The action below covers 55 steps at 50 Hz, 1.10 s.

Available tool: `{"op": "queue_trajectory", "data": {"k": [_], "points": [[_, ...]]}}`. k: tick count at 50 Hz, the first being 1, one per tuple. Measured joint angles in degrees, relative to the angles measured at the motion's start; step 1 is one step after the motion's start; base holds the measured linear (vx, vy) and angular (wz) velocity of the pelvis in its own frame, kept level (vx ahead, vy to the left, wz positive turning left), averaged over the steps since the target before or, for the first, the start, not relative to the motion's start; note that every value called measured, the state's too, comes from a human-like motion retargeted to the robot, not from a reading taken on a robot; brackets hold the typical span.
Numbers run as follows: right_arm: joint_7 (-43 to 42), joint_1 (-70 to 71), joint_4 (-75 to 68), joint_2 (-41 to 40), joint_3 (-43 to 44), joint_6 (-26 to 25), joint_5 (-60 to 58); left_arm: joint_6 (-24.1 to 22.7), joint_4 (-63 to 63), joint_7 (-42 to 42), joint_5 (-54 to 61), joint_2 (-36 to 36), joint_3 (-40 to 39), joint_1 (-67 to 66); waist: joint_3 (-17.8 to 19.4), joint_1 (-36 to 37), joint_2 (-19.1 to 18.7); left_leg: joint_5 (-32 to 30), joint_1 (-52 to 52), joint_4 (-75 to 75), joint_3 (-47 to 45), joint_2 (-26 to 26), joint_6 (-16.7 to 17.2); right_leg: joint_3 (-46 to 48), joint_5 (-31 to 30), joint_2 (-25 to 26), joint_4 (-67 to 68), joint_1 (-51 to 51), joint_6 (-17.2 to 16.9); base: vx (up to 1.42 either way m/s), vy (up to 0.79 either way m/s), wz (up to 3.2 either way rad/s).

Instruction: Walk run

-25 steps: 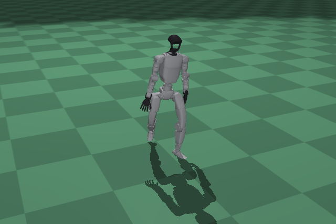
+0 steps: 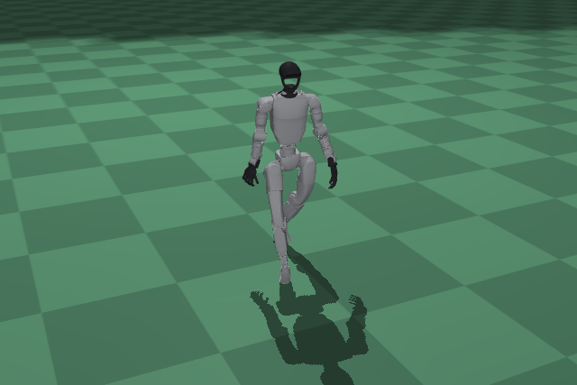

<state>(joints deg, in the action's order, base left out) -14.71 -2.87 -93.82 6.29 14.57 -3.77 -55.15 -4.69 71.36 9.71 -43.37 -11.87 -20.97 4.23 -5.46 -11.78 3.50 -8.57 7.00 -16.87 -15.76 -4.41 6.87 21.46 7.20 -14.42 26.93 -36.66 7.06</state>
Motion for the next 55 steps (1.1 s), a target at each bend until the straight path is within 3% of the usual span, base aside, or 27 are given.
{"op": "queue_trajectory", "data": {"k": [2, 3, 5, 6, 8, 10, 12, 16, 20, 23, 25, 27, 30, 31, 32, 34, 37, 39, 42, 47, 49, 50, 51, 52, 53, 55], "points": [[-0.5, 1.4, 1.9, 0.3, -0.8, 0.5, 1.8, 2.1, 4.4, 1.6, -2.4, 1.5, -1.5, -3.4, -1.3, 1.3, 3.7, -9.6, -2.5, -12.6, -9.9, 0.6, -3.2, -2.5, 3.4, -2.4, -2.1, 6.0, -0.6, 1.17, -0.1, 0.02], [-0.3, 2.2, 3.1, 0.5, -1.1, 1.1, 2.6, 3.2, 6.2, 2.6, -3.9, 1.4, -1.3, -4.4, -1.3, 1.7, 5.0, -9.9, -4.2, -18.6, -12.1, 1.5, -4.9, -2.3, 4.5, -3.9, -2.4, 8.2, -1.1, 1.03, -0.12, 0.41], [-0.2, 4.1, 5.5, 1.1, -1.1, 2.0, 3.0, 4.9, 8.7, 4.1, -7.1, 1.2, -0.8, -5.9, -1.0, 2.9, 7.3, -3.1, -9.5, -30.2, -15.1, 5.0, -7.2, -0.9, 6.3, -6.2, -3.3, 12.3, -2.0, 1.0, -0.12, 0.57], [-0.9, 5.3, 6.6, 1.3, -1.4, 1.7, 2.6, 5.2, 9.4, 4.1, -8.8, 1.3, -1.4, -6.7, -0.6, 4.0, 7.2, -0.6, -13.3, -34.6, -15.5, 7.4, -7.2, 0.2, 6.5, -5.0, -5.4, 15.1, -2.3, 0.85, -0.11, 0.15], [-2.9, 7.6, 8.5, 1.5, -2.5, 0.8, 1.7, 5.4, 10.9, 3.9, -11.0, 1.5, -2.7, -8.5, 0.0, 6.1, 6.0, 2.6, -21.2, -39.1, -13.2, 9.6, -4.9, 2.0, 5.9, -1.0, -11.0, 20.6, -2.6, 0.78, -0.1, -0.36], [-5.0, 9.8, 10.0, 2.0, -3.9, 0.4, 1.5, 5.8, 12.1, 3.6, -11.3, 1.7, -3.5, -10.7, 0.1, 8.7, 5.3, 4.6, -27.7, -36.3, -10.5, 8.3, -1.8, 2.1, 5.6, 2.4, -15.7, 24.7, -3.0, 0.93, -0.11, -0.7], [-5.8, 11.5, 11.6, 2.7, -4.5, 1.4, 1.3, 6.3, 13.0, 3.2, -11.5, 1.9, -4.7, -12.9, 0.0, 11.7, 4.7, 7.2, -32.6, -30.4, -12.5, 9.9, -1.7, 1.5, 6.0, 5.3, -18.7, 28.1, -3.6, 0.75, -0.08, -0.74], [-3.5, 14.7, 16.5, 3.5, -4.0, 3.7, 0.0, 7.6, 15.5, 3.3, -11.2, 2.5, -7.4, -14.4, 1.8, 16.7, 2.8, 11.2, -39.3, -10.8, -15.5, 11.1, -5.9, 0.8, 8.3, 10.6, -23.2, 35.6, -5.5, 0.83, 0.02, -0.59], [-1.9, 16.0, 20.1, 4.3, -4.3, 5.0, 1.1, 10.1, 18.1, 7.1, -9.5, 2.6, -9.5, -13.4, 2.7, 19.7, 2.7, 10.3, -45.5, 5.5, -7.4, 7.4, -7.1, -0.3, 11.0, 12.3, -24.3, 41.1, -8.2, 0.95, 0.09, -0.41], [-2.3, 14.5, 20.0, 3.4, -4.8, 5.3, 0.3, 10.8, 18.3, 8.0, -7.6, 2.0, -10.4, -12.7, 2.0, 20.1, 2.0, 6.0, -46.6, 2.9, -4.9, 7.1, -9.6, -2.0, 9.3, 13.7, -22.6, 44.4, -12.7, 1.07, 0.11, -0.3], [-1.9, 12.2, 18.3, 2.3, -4.7, 5.3, -1.8, 11.0, 17.8, 6.5, -6.6, 1.8, -10.4, -12.2, 1.0, 19.2, 1.8, 6.8, -45.5, -1.0, -4.4, 8.2, -11.4, -2.8, 4.5, 14.5, -19.8, 45.6, -15.4, 1.14, 0.07, -0.18], [-0.7, 9.2, 14.9, 1.0, -5.2, 4.8, -3.5, 10.5, 17.0, 5.2, -6.2, 1.7, -10.7, -10.9, 0.8, 19.8, 2.6, 10.3, -44.9, -5.2, -1.2, 9.1, -11.8, -3.9, -7.0, 13.6, -13.2, 44.7, -15.5, 1.06, -0.07, -0.62], [2.5, 3.9, 9.2, -0.1, -5.2, 4.2, -4.7, 10.1, 14.5, 7.3, -6.1, 1.4, -8.9, -9.0, -1.4, 19.0, 0.5, 16.6, -38.5, -5.5, 1.0, 11.4, -12.5, 2.2, -25.5, 12.8, 1.8, 40.4, -16.0, 1.22, 0.04, -0.42], [3.7, 2.6, 8.1, 0.2, -5.0, 4.4, -5.1, 10.1, 13.6, 8.3, -6.0, 1.0, -8.0, -8.3, -1.9, 19.1, -0.2, 17.8, -36.3, -5.1, -0.8, 13.1, -12.3, 4.1, -25.7, 11.7, 6.8, 38.6, -14.1, 1.14, 0.13, -0.51], [4.5, 1.4, 7.2, 0.5, -4.8, 4.6, -5.7, 10.0, 12.7, 8.8, -5.7, 0.5, -7.2, -7.5, -2.2, 19.2, -0.8, 19.0, -34.0, -4.6, -1.9, 14.2, -12.0, 5.4, -24.4, 10.5, 11.8, 36.5, -12.3, 1.06, 0.13, -0.83], [3.7, -0.8, 5.8, 1.0, -4.1, 4.2, -7.1, 9.2, 10.9, 6.7, -4.3, -0.8, -5.5, -5.1, -1.9, 18.1, -1.3, 20.8, -28.9, -2.0, -1.9, 13.3, -11.4, 5.7, -15.6, 7.2, 21.8, 29.6, -10.0, 1.09, 0.11, -0.57], [-1.0, -3.4, 3.7, 1.2, -2.4, 1.1, -6.7, 7.6, 8.4, 0.0, -1.8, -2.3, -2.3, -1.9, -1.4, 13.0, -0.1, 20.5, -20.3, 5.6, -3.6, 8.9, -11.1, 3.6, -7.1, 3.4, 28.3, 17.1, -12.0, 0.96, 0.1, 0.54], [-2.5, -4.3, 2.4, 1.1, -1.1, -0.4, -4.7, 5.7, 6.9, -2.3, -0.6, -3.6, -0.4, 0.2, -1.1, 9.7, 0.0, 20.7, -16.2, 8.8, -2.6, 6.5, -10.8, 3.2, -3.6, 3.2, 23.7, 11.2, -11.8, 1.0, 0.06, 0.7], [-0.7, -4.9, 1.2, 0.8, 0.9, -0.6, -2.7, 3.2, 4.4, -1.3, -0.4, -5.5, 0.3, 3.7, -0.6, 5.3, -0.3, 22.2, -10.5, 11.5, -3.4, 5.0, -9.1, 6.0, 1.1, 1.3, 10.2, 5.1, -8.3, 0.82, 0.03, 0.58], [5.4, -4.0, 1.1, 0.4, 2.6, 1.2, 0.5, 0.7, -0.6, 1.6, 1.2, -8.5, 1.6, 7.8, 0.6, -0.2, -0.1, 24.1, -2.0, 13.8, -2.1, 3.0, -4.9, 1.0, 2.4, 3.5, -13.6, -1.8, -7.7, 0.99, -0.08, 0.63], [5.3, -4.2, 1.6, 0.4, 2.6, 1.3, 1.2, -0.4, -0.9, 0.2, 2.1, -8.5, 2.5, 7.6, 0.4, -0.5, 0.0, 22.8, 0.6, 12.9, -0.5, 2.4, -2.6, -3.2, -0.1, 4.3, -13.3, -3.0, -7.9, 1.19, -0.11, 0.4], [4.9, -4.3, 1.8, 0.3, 2.7, 1.3, 1.3, -0.7, -0.9, -0.7, 2.3, -8.2, 2.7, 7.0, 0.1, -0.3, 0.2, 21.3, 1.7, 12.1, 0.3, 2.0, -1.3, -5.7, -2.5, 4.8, -11.4, -3.1, -6.7, 1.17, -0.11, -0.06], [4.4, -4.3, 1.9, 0.2, 2.4, 1.0, 1.0, -0.7, -0.6, -1.5, 2.1, -7.6, 2.4, 5.9, -0.6, 0.5, 0.6, 18.2, 2.5, 11.0, 0.3, 1.1, -0.1, -1.5, -4.0, 4.4, -9.3, -2.4, -4.4, 1.14, -0.1, -0.27], [4.0, -4.1, 2.0, -0.1, 2.1, 0.7, 0.6, -0.6, -0.2, -2.1, 1.5, -6.9, 1.8, 4.6, -0.9, 0.9, 0.8, 14.2, 3.1, 9.5, 0.6, 0.4, 0.9, -0.1, -5.1, 4.1, -6.9, -2.0, -2.7, 1.1, -0.08, -0.26], [3.7, -3.6, 1.9, -0.3, 1.9, 0.4, 0.1, -0.3, 0.1, -2.2, 0.3, -5.8, 0.7, 3.1, -0.7, 0.7, 0.6, 8.2, 3.6, 7.3, 1.1, 0.1, 1.4, -4.4, -5.4, 4.3, -4.2, -2.0, -2.1, 1.1, -0.04, 0.15], [3.2, -2.7, 2.3, -0.9, 1.7, 0.0, -0.8, 0.3, 1.9, -2.6, -1.6, -3.2, -1.2, -0.6, -0.7, -0.7, 0.9, -5.7, 2.2, -1.2, -2.8, 1.6, -0.8, -6.0, -1.2, 1.3, -0.9, 1.4, -2.6, 1.2, -0.01, 0.44]]}}
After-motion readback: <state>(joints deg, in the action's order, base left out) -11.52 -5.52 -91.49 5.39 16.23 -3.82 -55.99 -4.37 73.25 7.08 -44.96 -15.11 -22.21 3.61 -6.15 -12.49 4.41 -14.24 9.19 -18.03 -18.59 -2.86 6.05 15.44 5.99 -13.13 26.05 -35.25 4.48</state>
